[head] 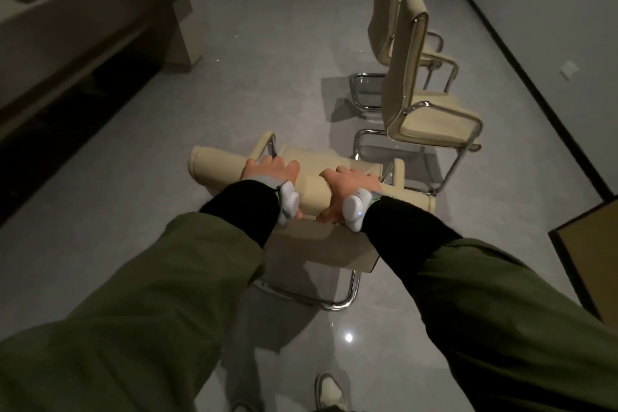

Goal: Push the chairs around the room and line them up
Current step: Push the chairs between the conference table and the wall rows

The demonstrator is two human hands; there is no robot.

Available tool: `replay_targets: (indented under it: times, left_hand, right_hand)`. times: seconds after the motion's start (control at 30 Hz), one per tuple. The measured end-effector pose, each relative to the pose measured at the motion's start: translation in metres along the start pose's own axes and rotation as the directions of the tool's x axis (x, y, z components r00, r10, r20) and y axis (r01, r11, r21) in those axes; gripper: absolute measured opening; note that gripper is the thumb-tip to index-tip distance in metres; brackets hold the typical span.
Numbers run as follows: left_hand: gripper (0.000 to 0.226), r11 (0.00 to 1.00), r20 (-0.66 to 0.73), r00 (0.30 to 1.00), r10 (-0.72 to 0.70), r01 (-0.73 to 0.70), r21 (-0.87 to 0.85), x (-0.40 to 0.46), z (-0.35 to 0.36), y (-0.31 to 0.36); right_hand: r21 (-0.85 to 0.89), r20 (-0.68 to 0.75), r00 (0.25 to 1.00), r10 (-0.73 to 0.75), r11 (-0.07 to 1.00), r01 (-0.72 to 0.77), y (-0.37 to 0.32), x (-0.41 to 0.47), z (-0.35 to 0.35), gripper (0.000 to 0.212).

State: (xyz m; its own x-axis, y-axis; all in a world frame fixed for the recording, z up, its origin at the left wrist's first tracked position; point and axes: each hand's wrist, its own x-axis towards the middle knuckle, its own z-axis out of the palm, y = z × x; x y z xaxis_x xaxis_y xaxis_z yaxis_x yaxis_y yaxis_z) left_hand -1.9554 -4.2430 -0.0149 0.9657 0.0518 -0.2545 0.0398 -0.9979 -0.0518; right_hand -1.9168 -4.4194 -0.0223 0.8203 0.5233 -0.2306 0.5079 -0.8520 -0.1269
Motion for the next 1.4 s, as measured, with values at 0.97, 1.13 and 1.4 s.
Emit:
replay_targets:
  times: [0.97,1.13,1.4]
  left_hand:
    - [0.079,0.89,0.091,0.903,-0.419,0.429,-0.154,-0.158,0.043,-0.027]
    - [0.079,0.862,0.106,0.88,-0.464,0.475,-0.178,-0.203,0.056,-0.043]
    - [0.077,0.786,0.131,0.814,-0.566,0.581,-0.211,-0.266,0.077,-0.072]
  right_hand:
    - [-0.174,0.157,0.882,-0.444,0.867,0.468,-0.093,-0.036,0.013,0.078]
    - [-0.168,0.158,0.842,-0.515,0.827,0.537,-0.129,-0.058,0.024,0.077]
    - [-0.156,0.198,0.771,-0.605,0.758,0.634,-0.192,-0.079,0.037,0.08]
